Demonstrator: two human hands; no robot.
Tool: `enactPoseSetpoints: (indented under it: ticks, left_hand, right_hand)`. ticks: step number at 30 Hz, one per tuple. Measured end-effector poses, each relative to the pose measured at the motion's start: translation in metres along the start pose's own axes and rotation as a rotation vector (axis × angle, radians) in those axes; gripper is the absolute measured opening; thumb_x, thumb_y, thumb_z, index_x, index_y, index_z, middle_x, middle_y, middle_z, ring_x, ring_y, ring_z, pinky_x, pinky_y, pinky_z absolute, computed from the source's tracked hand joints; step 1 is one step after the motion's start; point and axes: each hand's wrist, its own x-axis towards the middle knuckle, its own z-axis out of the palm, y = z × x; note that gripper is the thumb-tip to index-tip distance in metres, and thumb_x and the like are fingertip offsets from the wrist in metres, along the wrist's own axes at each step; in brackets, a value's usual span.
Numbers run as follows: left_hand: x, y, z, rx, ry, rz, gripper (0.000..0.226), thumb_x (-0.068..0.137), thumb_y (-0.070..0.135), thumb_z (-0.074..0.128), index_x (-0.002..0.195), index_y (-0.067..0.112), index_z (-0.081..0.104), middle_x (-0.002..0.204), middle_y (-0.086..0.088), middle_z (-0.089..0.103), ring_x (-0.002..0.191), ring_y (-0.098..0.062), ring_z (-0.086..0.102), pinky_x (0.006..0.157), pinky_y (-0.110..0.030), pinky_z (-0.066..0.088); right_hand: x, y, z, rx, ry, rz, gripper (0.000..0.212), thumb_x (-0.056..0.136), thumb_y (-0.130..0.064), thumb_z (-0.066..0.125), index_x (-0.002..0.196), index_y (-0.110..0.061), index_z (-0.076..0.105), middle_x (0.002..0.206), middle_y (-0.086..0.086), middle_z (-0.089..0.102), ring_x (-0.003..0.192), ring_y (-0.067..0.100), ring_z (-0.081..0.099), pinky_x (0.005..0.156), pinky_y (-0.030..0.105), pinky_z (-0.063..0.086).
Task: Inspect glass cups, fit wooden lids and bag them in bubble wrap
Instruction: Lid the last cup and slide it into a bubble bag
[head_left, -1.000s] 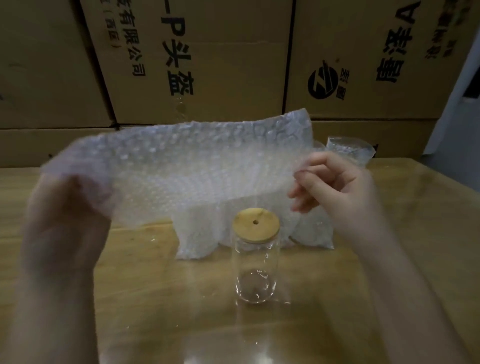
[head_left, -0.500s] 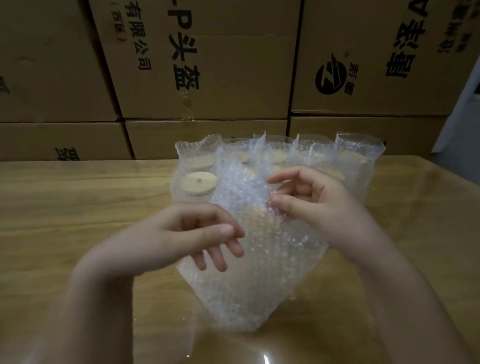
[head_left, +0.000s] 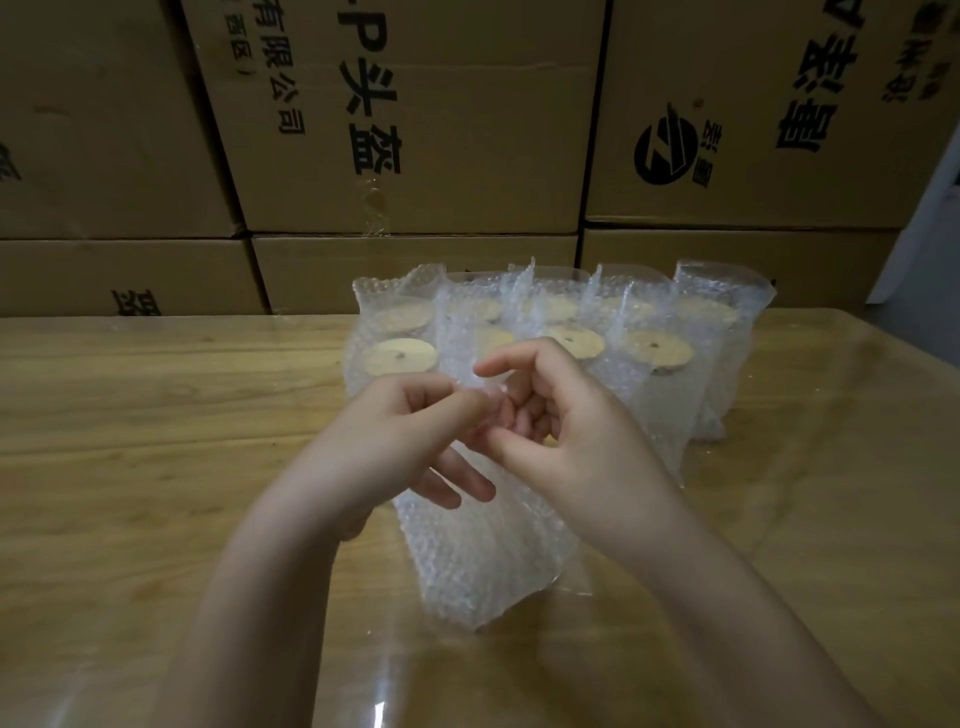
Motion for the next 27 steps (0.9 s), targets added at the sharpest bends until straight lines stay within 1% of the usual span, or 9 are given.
enactPoseSetpoints:
  ticks: [2,6,9,12,16,18,21,24,27]
  left_hand:
    - [0.0,0.0,0.0,-0.001,0.026,-0.015,0.02,0.09,0.021,0.059,0.079,0.01,0.072,0.068,-0.002,0.07,0.063,-0.023,0.072,0.045,-0.019,0.047]
    - [0.0,0.001,-0.001,-0.033,0.09,0.001,0.016,0.091,0.01,0.053,0.082,0.007,0.066,0.066,0.0,0.07,0.064,-0.02,0.072,0.045,-0.019,0.049]
    - [0.003,-0.001,0.0,-0.003,0.181,0.032,0.012,0.085,0.003,0.055,0.086,0.013,0.061,0.061,0.004,0.067,0.061,-0.009,0.069,0.046,-0.017,0.049]
    - [0.008,-0.004,0.007,0.012,0.358,0.079,0.014,0.084,0.009,0.056,0.091,0.021,0.057,0.053,0.01,0.062,0.053,0.0,0.06,0.046,-0.016,0.046]
    - [0.01,-0.003,0.015,-0.014,0.457,0.127,0.006,0.086,0.025,0.063,0.09,0.023,0.06,0.054,0.01,0.057,0.047,-0.005,0.055,0.047,-0.021,0.046]
    - [0.008,-0.002,0.013,-0.007,0.449,0.131,0.01,0.085,0.019,0.063,0.094,0.023,0.061,0.056,0.01,0.058,0.047,-0.005,0.056,0.045,-0.02,0.046]
    - [0.002,0.001,-0.001,0.005,0.407,0.117,0.03,0.084,0.005,0.062,0.104,0.027,0.059,0.068,0.005,0.063,0.053,-0.003,0.061,0.045,-0.017,0.047]
    - [-0.008,0.001,-0.018,0.142,0.188,0.069,0.06,0.075,0.004,0.066,0.12,0.041,0.049,0.083,0.004,0.064,0.061,-0.004,0.063,0.054,-0.018,0.051]
    - [-0.017,0.002,-0.022,0.324,0.002,0.027,0.086,0.065,0.015,0.071,0.126,0.061,0.033,0.088,0.015,0.06,0.067,-0.004,0.062,0.059,-0.021,0.054]
  right_hand:
    - [0.0,0.0,0.001,0.012,-0.005,0.014,0.027,0.086,-0.015,0.07,0.099,-0.033,0.055,0.073,-0.011,0.053,0.063,0.0,0.049,0.064,0.015,0.046]
    - [0.0,-0.004,-0.002,0.051,0.005,0.046,0.005,0.085,-0.023,0.067,0.086,-0.026,0.064,0.074,-0.011,0.062,0.065,0.002,0.055,0.062,0.016,0.047]
    - [0.0,-0.005,-0.007,0.088,-0.006,0.056,0.009,0.086,-0.015,0.067,0.084,-0.023,0.07,0.077,-0.009,0.069,0.069,0.0,0.062,0.063,0.013,0.048]
    - [-0.002,-0.007,-0.008,0.132,-0.011,0.058,0.013,0.085,-0.01,0.069,0.084,-0.022,0.071,0.076,-0.01,0.07,0.071,0.0,0.064,0.066,0.015,0.052]
    - [-0.004,-0.008,0.001,0.096,-0.069,0.054,0.014,0.088,-0.007,0.065,0.091,-0.018,0.074,0.084,-0.005,0.073,0.079,0.004,0.067,0.071,0.015,0.05]
    - [-0.005,-0.009,0.003,0.049,-0.082,0.045,0.016,0.09,-0.009,0.062,0.094,-0.018,0.075,0.089,-0.004,0.072,0.083,0.006,0.067,0.076,0.02,0.053]
    - [-0.005,-0.012,-0.002,0.072,-0.045,0.032,0.018,0.09,-0.016,0.061,0.093,-0.028,0.075,0.091,-0.007,0.072,0.087,0.007,0.067,0.082,0.03,0.055]
    - [-0.005,-0.013,-0.008,0.098,0.026,0.018,0.017,0.087,-0.019,0.062,0.09,-0.031,0.074,0.09,-0.009,0.073,0.085,0.005,0.068,0.082,0.03,0.056]
    - [-0.004,-0.012,-0.012,0.104,0.031,0.003,0.017,0.089,-0.016,0.063,0.095,-0.027,0.074,0.094,-0.007,0.072,0.09,0.008,0.068,0.085,0.031,0.055]
